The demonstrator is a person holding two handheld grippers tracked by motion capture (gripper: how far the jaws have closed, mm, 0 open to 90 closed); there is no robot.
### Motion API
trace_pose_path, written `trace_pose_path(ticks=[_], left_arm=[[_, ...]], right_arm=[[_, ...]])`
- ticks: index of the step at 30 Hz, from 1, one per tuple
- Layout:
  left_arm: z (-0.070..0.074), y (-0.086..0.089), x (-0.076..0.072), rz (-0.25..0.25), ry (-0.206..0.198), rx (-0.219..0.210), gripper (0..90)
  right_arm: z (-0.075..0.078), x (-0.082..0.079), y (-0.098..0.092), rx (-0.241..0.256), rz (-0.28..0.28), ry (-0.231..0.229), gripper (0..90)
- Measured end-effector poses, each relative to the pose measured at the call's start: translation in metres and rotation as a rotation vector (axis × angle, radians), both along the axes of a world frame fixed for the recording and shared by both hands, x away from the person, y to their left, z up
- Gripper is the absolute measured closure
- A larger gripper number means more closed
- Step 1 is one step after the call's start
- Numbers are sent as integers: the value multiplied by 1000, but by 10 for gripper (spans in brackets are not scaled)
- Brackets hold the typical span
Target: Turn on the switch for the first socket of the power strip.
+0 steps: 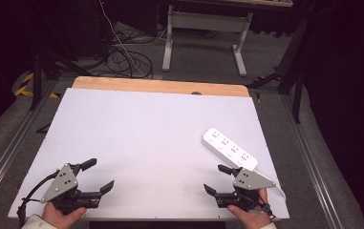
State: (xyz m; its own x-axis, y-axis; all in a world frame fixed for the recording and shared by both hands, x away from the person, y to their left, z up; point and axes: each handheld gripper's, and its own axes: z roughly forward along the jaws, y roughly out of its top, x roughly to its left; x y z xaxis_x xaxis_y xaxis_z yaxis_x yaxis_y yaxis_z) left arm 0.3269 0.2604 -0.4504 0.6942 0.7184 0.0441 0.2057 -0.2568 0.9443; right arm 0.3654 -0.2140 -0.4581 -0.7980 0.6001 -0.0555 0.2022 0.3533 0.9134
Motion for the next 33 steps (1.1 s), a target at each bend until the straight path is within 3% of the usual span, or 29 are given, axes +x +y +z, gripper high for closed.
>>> trace_pose_path(ticks=[15, 20, 26, 27, 28, 30, 33], left_arm=[[1, -2, -3, 8, -17, 27, 134], [1, -3, -3, 4, -13, 36, 138], [1, -3, -3, 5, -11, 36, 139], [2, -3, -3, 6, -13, 37, 139], [2, -3, -3, 7, -13, 37, 143], [2, -3, -3, 11, -22, 43, 148], [2, -3, -2, 9, -19, 42, 148]], right_arm=[[1, -2, 2, -14, 10, -15, 217], [3, -3, 5, -44, 15, -21, 235], [6, -3, 6, -36, 17, -18, 258], [8, -3, 6, -38, 17, -17, 281], [11, -2, 7, -63, 19, -10, 363], [15, -2, 8, -94, 25, -20, 390], [21, -1, 8, -85, 21, -19, 435]])
